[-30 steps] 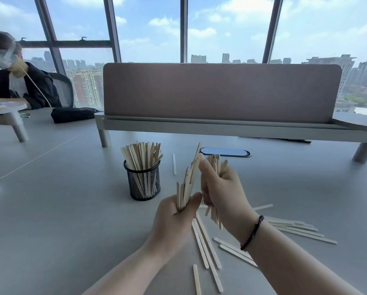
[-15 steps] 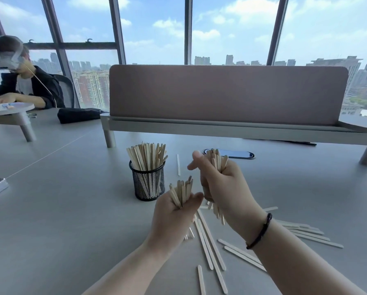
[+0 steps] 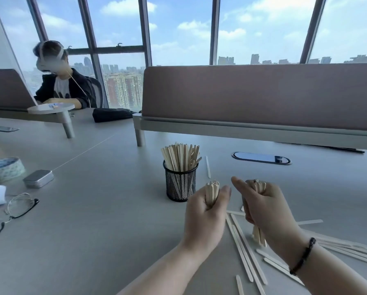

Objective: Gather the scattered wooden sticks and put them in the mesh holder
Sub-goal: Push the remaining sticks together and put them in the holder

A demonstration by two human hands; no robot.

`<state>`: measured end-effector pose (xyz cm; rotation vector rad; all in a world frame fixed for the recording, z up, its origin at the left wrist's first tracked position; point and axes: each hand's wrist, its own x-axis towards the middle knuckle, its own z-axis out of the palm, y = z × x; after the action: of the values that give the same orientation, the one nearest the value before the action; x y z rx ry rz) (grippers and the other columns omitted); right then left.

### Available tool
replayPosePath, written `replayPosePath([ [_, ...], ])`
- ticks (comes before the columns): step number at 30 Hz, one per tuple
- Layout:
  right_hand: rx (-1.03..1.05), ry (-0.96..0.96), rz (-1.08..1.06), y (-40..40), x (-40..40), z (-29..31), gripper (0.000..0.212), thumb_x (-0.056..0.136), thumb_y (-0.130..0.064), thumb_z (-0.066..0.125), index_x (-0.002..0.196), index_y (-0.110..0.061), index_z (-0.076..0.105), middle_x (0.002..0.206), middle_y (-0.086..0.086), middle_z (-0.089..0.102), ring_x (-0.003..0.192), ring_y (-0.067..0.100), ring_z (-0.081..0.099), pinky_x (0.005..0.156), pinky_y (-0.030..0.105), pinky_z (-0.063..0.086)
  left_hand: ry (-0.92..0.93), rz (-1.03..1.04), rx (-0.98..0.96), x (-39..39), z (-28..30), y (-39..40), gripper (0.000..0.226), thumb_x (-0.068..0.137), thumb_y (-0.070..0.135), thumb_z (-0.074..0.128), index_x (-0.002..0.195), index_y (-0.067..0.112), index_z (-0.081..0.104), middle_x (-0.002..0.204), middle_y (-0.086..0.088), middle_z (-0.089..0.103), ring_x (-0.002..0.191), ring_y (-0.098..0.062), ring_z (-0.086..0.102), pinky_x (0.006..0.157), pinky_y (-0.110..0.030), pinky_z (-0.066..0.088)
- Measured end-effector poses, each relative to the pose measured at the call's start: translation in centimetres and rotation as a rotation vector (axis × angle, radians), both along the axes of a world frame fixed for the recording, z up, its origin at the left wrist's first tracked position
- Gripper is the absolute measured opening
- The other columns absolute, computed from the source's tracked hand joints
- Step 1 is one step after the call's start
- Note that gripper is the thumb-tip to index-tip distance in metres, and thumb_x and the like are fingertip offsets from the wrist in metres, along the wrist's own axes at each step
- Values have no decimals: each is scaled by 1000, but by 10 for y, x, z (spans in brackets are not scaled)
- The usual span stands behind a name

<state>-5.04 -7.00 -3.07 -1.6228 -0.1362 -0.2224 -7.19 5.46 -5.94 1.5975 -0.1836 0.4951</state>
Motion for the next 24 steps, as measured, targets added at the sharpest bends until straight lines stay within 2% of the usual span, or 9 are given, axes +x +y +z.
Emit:
replayPosePath([
  [2, 30, 9, 3, 9, 1, 19, 64, 93, -33, 62, 45, -10, 28, 45, 7, 24, 41, 17, 20, 46, 25, 22, 23, -17, 12, 2, -1, 2, 60, 93, 50, 58, 61, 9, 28, 53, -14, 23, 50, -23, 20, 48, -38, 19],
  [4, 181, 9, 66, 22, 9, 49, 63, 96, -30, 59, 42, -24, 27, 42, -1, 21, 39, 14, 15, 43, 22, 16, 29, -8, 33, 4, 0, 5, 60, 98, 46, 58, 60, 13, 26, 52, -5, 22, 50, -18, 20, 49, -35, 16],
  [7, 377, -33, 128, 44, 36, 90, 58, 97, -31, 57, 51, -25, 23, 42, -5, 18, 39, 13, 11, 45, 23, 10, 53, 20, 33, 8, 0, 11, 59, 102, 36, 57, 56, 19, 24, 48, 5, 22, 49, -14, 20, 49, -33, 16],
  [11, 466, -56, 155, 78, 74, 117, 58, 97, -42, 55, 53, -23, 23, 43, -1, 19, 43, 17, 11, 46, 27, 13, 48, 29, 46, 8, -3, 13, 60, 102, 34, 57, 57, 16, 21, 49, 5, 20, 49, -13, 19, 50, -33, 17],
  [14, 407, -48, 103, 100, 98, 115, 62, 97, -47, 53, 48, -21, 25, 46, 3, 23, 40, 18, 20, 42, 24, 23, 59, 28, 22, 11, -4, 14, 60, 101, 33, 58, 55, 20, 22, 49, 7, 20, 50, -12, 19, 50, -32, 17],
  [19, 316, -7, 104, 126, 117, 98, 63, 96, -47, 52, 44, -18, 30, 50, 7, 30, 40, 16, 30, 47, 28, 35, 99, 32, -40, 18, -2, 19, 60, 100, 31, 61, 54, 21, 24, 50, 9, 21, 52, -11, 19, 50, -30, 17],
  [24, 12, 60, 205, 142, 120, 81, 51, 94, -44, 57, 54, -17, 40, 44, 1, 41, 39, 19, 40, 44, 24, 37, 85, 11, -78, 21, 1, 19, 59, 100, 26, 62, 56, 19, 24, 51, 11, 21, 54, -9, 18, 52, -31, 15],
])
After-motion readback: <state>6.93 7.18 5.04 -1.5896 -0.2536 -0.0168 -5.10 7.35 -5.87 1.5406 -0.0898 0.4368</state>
